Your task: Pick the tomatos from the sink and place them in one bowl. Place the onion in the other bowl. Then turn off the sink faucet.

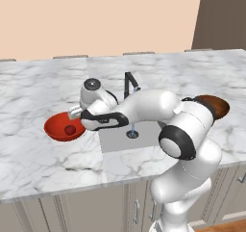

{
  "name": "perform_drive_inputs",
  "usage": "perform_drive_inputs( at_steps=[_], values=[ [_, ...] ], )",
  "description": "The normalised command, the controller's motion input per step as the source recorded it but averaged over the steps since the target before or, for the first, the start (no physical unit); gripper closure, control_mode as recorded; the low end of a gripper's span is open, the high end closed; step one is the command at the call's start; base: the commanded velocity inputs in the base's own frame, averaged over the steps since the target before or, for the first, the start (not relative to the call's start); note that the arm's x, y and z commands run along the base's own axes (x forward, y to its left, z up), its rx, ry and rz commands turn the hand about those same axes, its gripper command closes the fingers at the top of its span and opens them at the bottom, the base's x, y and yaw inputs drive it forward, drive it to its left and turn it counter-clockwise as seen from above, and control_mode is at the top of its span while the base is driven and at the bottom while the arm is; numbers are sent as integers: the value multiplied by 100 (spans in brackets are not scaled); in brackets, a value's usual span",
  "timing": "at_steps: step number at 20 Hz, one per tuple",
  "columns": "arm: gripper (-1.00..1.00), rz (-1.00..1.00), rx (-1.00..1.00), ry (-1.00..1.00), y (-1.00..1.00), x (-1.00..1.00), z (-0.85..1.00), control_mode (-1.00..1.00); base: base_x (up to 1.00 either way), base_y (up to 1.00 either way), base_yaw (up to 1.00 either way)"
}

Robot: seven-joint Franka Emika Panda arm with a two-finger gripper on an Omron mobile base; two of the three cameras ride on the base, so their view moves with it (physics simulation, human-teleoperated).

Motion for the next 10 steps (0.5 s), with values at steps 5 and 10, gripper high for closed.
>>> perform_drive_inputs(
  at_steps=[5,10],
  values=[
    [100,1,-1,2,39,0,-12,-100,0,0,0],
    [100,1,0,2,27,0,-15,-100,0,0,0]
  ],
)
